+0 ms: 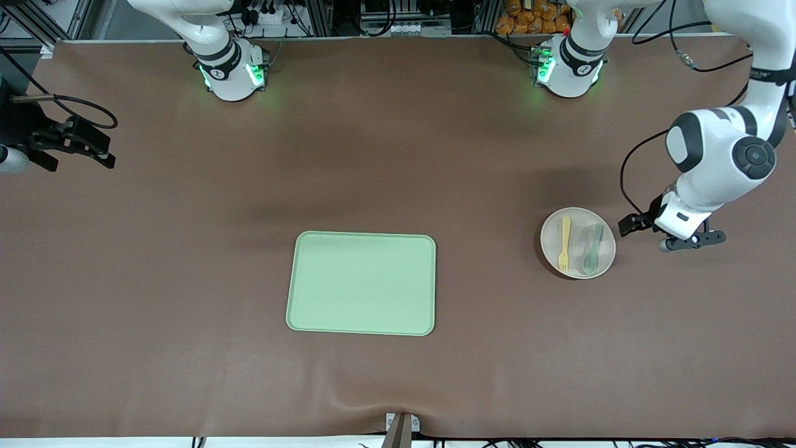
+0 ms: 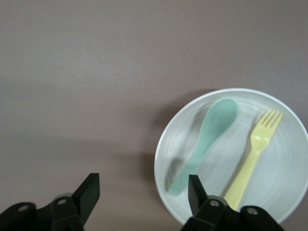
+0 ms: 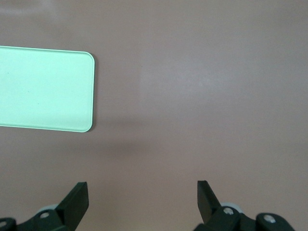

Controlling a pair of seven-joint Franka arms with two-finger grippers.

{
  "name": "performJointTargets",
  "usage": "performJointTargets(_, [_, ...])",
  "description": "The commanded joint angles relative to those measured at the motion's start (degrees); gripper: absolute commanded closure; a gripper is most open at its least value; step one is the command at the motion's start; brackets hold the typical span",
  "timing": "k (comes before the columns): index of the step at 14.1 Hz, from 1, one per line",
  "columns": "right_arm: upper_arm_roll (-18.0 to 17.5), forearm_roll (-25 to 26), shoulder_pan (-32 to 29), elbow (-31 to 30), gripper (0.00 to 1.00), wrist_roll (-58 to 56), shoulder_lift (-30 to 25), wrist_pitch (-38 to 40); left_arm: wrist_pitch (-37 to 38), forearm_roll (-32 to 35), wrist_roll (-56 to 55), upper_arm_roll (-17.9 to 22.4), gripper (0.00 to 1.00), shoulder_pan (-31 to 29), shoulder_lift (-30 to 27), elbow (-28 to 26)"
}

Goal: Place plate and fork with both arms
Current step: 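Reach the left gripper to the white plate rim and grip it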

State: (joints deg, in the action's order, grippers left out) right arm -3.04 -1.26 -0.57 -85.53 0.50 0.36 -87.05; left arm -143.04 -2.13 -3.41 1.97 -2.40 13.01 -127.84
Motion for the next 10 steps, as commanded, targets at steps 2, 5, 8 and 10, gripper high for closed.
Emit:
performJointTargets(2, [-0.5,-1.1,-1.2,1.2,0.00,-1.0,0.5,0.5,-4.6,-5.2,1.0,-0.6,0.27,-0.6,4.8,0.5])
performJointTargets(5, [-0.5,-1.1,-1.2,1.2,0.00,-1.0,0.5,0.6,-5.8,-5.9,1.0,-0.7,0.28,-0.8,6.7,0.6])
performJointTargets(8, [-0.5,-1.1,-1.2,1.2,0.00,-1.0,0.5,0.6,-5.9,-8.0,1.0,-0.7,0.33,-0.8,8.3,0.7])
performJointTargets(10, [-0.5,-1.1,-1.1,1.2,0.00,-1.0,0.5,0.6,-6.2,-8.0,1.0,-0.7,0.36,-0.8,8.5,0.7])
